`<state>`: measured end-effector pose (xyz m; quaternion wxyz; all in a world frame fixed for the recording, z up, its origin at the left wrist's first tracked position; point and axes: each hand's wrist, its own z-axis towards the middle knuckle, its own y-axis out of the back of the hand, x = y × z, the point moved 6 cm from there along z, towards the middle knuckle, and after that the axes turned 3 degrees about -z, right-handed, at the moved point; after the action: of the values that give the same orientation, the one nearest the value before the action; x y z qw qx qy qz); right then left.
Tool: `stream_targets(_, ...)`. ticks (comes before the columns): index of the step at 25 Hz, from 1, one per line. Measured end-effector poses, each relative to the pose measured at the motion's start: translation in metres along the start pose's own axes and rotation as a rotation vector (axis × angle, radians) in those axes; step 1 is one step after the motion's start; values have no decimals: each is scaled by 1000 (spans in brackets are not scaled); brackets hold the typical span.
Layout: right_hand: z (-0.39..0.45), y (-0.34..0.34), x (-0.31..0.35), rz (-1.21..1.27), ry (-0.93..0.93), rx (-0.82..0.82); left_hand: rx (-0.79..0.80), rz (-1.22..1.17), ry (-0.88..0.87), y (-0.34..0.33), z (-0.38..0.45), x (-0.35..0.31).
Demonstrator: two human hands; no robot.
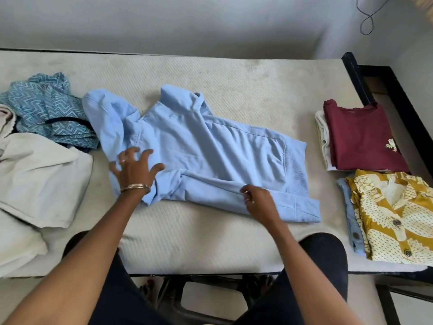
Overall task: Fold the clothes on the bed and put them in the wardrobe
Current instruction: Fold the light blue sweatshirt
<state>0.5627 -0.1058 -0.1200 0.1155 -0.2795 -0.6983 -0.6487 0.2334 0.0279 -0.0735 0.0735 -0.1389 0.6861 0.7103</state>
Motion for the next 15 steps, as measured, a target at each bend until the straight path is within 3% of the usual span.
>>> stream_targets(2, 0, -36, 49, 230, 62, 190, -67, -173, 395, 2, -27, 56)
stream_targets(3, 1, -55, 72, 330, 48, 318, -13, -242, 458, -3, -40, 74)
stream_targets(5, 3, -96, 105, 421, -48, 566, 215, -276, 320, -22, -58, 86)
stream_targets(7, 6, -122, 125, 372, -112, 649, 451, -38, 142, -34, -72, 82)
stream_targets(8, 7, -129, 132, 379, -143, 656, 477, 89, 69, -37, -74, 79)
stream_targets(11, 7, -139, 155, 513, -159, 656, 292, 179, -7, -30, -62, 77)
stream_targets(15, 8, -143, 156, 700, -213, 680, 125, -171, 179, -9, -30, 83)
